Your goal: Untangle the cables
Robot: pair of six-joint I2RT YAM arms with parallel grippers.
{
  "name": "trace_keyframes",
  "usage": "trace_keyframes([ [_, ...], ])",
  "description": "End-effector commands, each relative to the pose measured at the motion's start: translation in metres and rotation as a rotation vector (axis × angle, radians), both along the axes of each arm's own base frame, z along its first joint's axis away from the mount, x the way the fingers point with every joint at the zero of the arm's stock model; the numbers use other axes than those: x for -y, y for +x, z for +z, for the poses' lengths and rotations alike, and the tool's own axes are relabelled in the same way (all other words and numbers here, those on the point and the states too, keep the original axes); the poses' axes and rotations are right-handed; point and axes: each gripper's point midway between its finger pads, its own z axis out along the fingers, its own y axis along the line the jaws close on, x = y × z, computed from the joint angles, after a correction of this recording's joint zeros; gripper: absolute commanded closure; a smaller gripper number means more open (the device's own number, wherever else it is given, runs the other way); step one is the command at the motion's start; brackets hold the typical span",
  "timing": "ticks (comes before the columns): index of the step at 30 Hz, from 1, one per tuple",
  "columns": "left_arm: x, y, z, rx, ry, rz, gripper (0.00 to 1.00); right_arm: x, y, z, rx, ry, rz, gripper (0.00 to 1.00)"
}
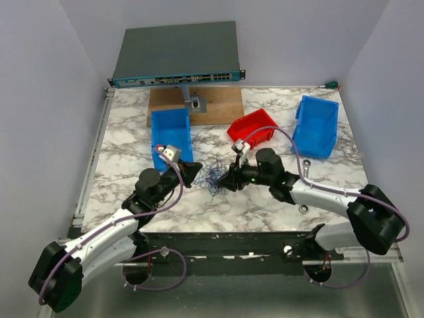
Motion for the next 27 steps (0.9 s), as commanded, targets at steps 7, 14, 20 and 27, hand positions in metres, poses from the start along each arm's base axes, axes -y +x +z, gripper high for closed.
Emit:
trace_keyframes([
  [7, -0.013, 0.004, 0.006, 0.018, -0.002, 0.075, 1.00, 0.071, 0.056, 0.014, 0.080, 0.023, -0.592, 0.99],
  [14, -0.039, 0.013, 0.003, 0.002, -0.022, 0.232, 1.00, 0.218, 0.062, 0.020, 0.123, -0.003, -1.341, 0.99],
  [20, -0.091, 0.024, -0.013, -0.067, -0.026, 0.528, 1.00, 0.290, 0.032, 0.028, 0.150, 0.068, -1.661, 0.99],
  [27, -0.088, 0.023, -0.009, -0.044, -0.045, 0.505, 1.00, 0.298, 0.018, 0.045, 0.129, 0.209, -1.633, 0.99],
])
